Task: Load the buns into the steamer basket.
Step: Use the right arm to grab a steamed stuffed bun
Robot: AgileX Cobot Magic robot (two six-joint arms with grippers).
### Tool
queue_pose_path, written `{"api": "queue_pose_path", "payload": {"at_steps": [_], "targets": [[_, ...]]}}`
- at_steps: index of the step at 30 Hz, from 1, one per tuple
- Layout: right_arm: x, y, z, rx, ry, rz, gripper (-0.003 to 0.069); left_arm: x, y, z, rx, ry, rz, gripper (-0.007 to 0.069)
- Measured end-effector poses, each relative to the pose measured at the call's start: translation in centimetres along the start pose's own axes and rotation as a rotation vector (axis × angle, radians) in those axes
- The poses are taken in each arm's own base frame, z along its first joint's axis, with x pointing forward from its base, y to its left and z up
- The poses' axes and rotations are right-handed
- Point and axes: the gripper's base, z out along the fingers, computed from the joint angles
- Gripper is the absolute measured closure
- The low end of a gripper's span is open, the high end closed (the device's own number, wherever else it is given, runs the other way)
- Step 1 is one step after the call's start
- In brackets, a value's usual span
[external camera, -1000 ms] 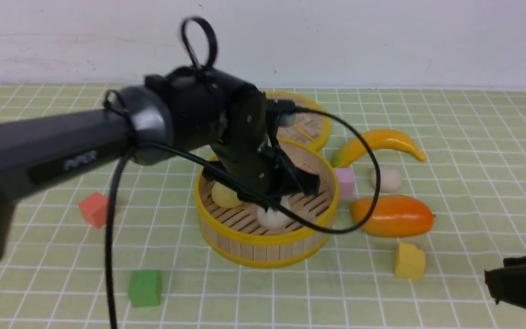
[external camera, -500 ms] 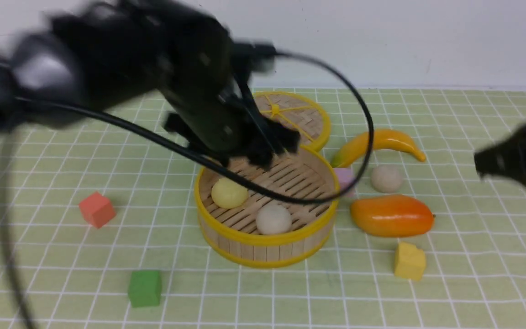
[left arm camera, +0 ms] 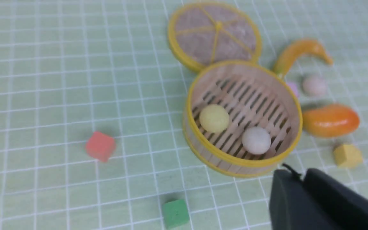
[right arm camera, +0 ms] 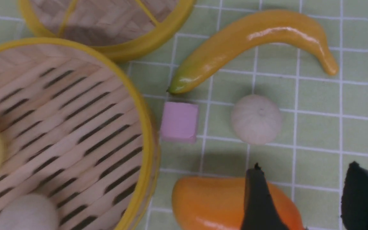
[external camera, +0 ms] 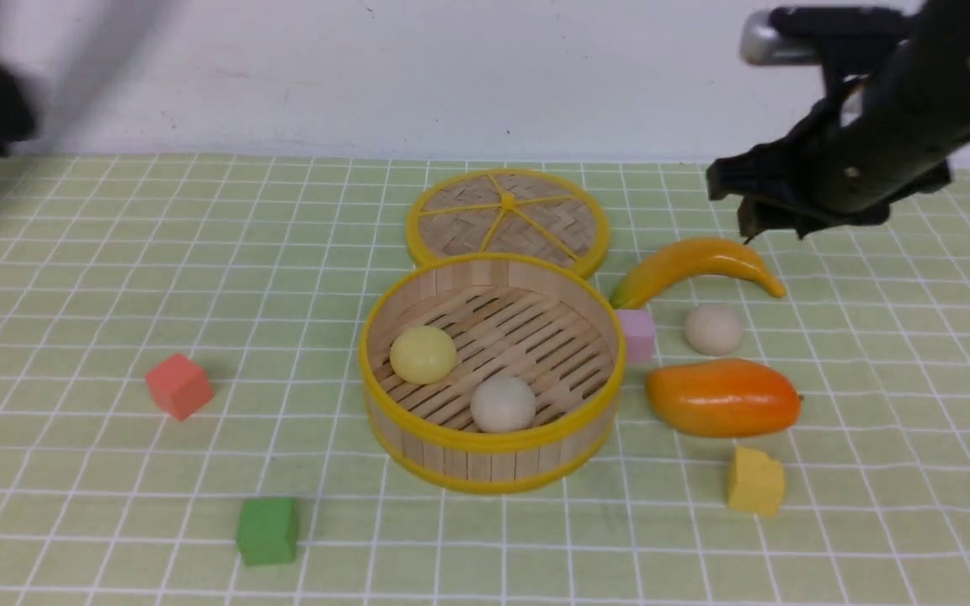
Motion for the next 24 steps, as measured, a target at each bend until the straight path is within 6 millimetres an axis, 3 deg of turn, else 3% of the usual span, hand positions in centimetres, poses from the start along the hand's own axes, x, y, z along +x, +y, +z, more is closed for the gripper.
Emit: {"api": "queue_pose_path", "payload": {"at_steps": [1, 2, 3, 4, 6, 7, 9, 10, 11, 17, 24], "targets": [[-0.1, -0.5, 1.5, 0.013, 0.029, 0.014, 0.0291, 1.3, 1.0, -1.5, 0.004, -0.029, -0.018, 0.0638], [-0.3, -0.7, 1.7, 0.015, 0.031, 0.020, 0.0291, 1.5, 1.0, -1.3, 0.001, -0.022, -0.017, 0.0638], [-0.4, -1.5, 3.3, 0.025, 0.060, 0.045, 0.0290, 3.4, 2.2, -3.0, 0.009, -0.060, -0.040, 0.0638], [-0.5, -2.1, 4.3, 0.027, 0.077, 0.063, 0.0290, 5.1, 3.0, -3.5, 0.009, -0.067, -0.057, 0.0638], [-0.4, -3.1, 6.1, 0.021, 0.105, 0.089, 0.0289, 7.6, 4.0, -3.3, 0.005, -0.064, -0.091, 0.0638], [-0.5, -3.2, 6.3, 0.016, 0.104, 0.098, 0.0289, 7.8, 4.0, -3.2, 0.006, -0.063, -0.095, 0.0638], [-0.2, -4.0, 8.6, -0.002, 0.122, 0.106, 0.0289, 10.7, 4.8, -1.9, 0.005, -0.059, -0.122, 0.0638], [-0.2, -4.1, 8.7, -0.004, 0.120, 0.108, 0.0289, 10.9, 4.8, -1.8, 0.005, -0.060, -0.126, 0.0638], [0.2, -4.2, 10.1, -0.010, 0.128, 0.103, 0.0288, 12.2, 5.0, -0.8, 0.014, -0.064, -0.127, 0.0638], [0.6, -4.2, 13.1, -0.027, 0.096, 0.120, 0.0288, 14.0, 4.9, 1.4, 0.033, -0.060, -0.112, 0.0638], [0.8, -4.2, 14.7, -0.038, 0.058, 0.137, 0.0292, 14.3, 4.8, 2.0, 0.033, -0.050, -0.108, 0.0638]]}}
